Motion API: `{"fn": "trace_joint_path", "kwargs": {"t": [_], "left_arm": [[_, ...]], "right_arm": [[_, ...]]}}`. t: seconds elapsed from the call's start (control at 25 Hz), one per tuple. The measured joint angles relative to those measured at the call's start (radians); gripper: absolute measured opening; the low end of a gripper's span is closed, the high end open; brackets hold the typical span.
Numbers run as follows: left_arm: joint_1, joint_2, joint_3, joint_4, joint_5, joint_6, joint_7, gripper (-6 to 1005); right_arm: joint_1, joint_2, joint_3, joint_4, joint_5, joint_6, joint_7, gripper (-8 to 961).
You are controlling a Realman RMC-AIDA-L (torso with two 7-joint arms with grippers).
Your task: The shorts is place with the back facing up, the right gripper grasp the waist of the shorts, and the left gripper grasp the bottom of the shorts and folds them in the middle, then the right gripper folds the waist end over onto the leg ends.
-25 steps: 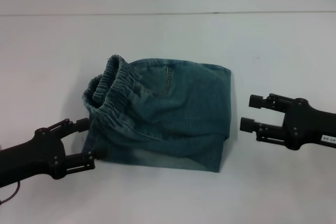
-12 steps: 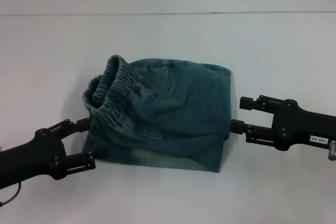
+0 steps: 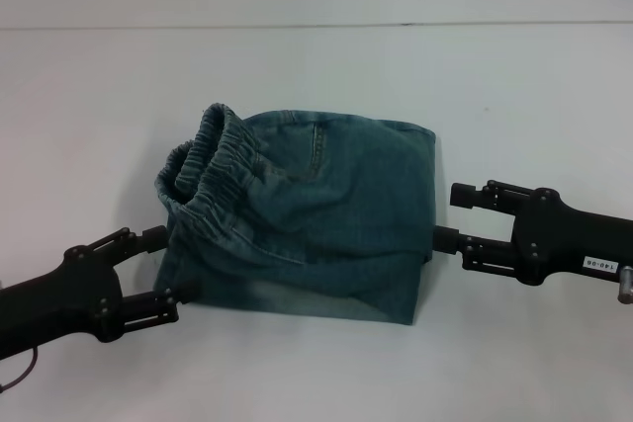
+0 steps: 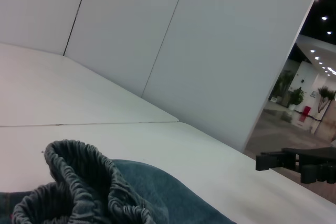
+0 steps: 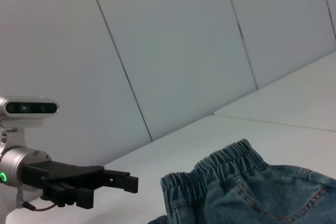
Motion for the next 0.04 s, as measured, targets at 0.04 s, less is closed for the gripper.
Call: {"fn": "trace_joint_path", "kwargs": {"t": [0.04], "left_arm": [[0.001, 0.0, 0.0, 0.0, 0.0, 0.0, 0.0, 938]], "right_arm": [[0.0, 0.0, 0.0, 0.0, 0.0, 0.0, 0.0, 776]]}}
